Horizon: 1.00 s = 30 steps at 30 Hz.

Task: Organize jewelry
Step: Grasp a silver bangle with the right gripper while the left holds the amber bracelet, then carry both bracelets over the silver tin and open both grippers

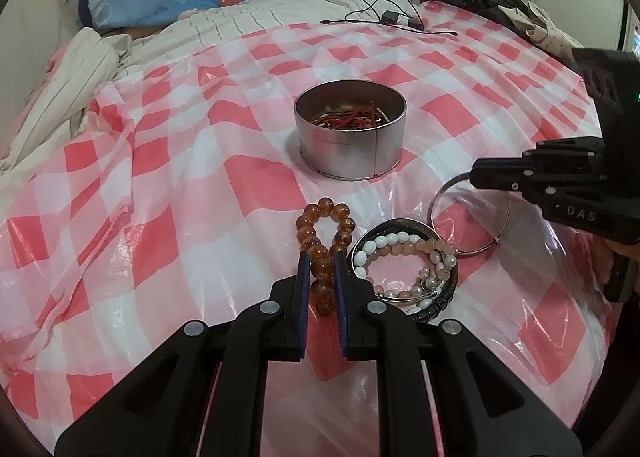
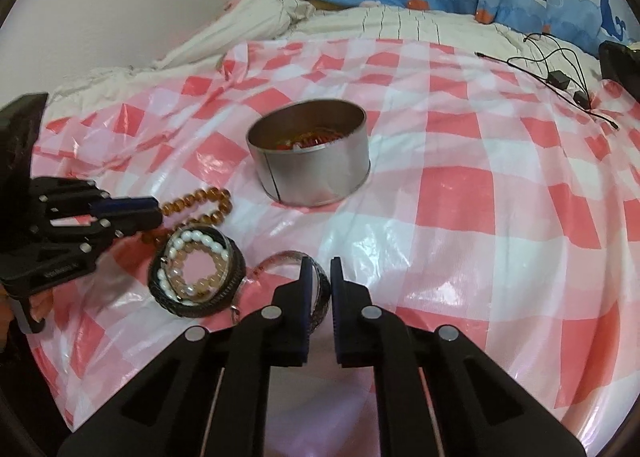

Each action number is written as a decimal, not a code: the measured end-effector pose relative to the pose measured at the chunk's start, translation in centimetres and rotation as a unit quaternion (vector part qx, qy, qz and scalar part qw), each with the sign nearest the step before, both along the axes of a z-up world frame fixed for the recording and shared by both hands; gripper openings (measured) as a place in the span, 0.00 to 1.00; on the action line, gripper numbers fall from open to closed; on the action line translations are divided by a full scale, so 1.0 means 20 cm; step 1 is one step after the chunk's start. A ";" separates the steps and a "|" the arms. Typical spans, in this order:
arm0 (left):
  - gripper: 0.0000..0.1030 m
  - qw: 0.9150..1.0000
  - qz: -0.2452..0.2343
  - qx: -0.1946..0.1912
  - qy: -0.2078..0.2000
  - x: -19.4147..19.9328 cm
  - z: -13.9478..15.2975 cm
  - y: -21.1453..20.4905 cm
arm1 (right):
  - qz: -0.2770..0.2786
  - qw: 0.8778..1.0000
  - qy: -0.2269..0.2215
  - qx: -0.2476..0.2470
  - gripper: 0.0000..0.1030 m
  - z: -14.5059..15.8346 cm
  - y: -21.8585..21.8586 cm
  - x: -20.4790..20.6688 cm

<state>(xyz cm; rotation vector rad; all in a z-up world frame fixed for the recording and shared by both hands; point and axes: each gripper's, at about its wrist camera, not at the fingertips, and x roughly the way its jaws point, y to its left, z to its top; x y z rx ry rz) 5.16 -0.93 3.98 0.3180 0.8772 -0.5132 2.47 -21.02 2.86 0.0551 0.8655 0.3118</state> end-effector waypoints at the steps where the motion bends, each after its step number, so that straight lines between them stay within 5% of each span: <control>1: 0.11 1.000 -0.001 0.001 0.000 0.00 0.00 0.00 | -0.001 1.000 -0.001 -0.001 0.09 0.00 0.00 0.00; 15: 0.10 0.993 -0.031 -0.108 -0.017 0.00 0.22 0.01 | -0.024 0.996 -0.037 0.076 0.09 0.13 -0.11 0.02; 30: 0.10 0.988 -0.064 -0.133 -0.039 0.21 0.45 -0.22 | -0.034 0.995 -0.073 0.067 0.09 0.25 -0.15 0.18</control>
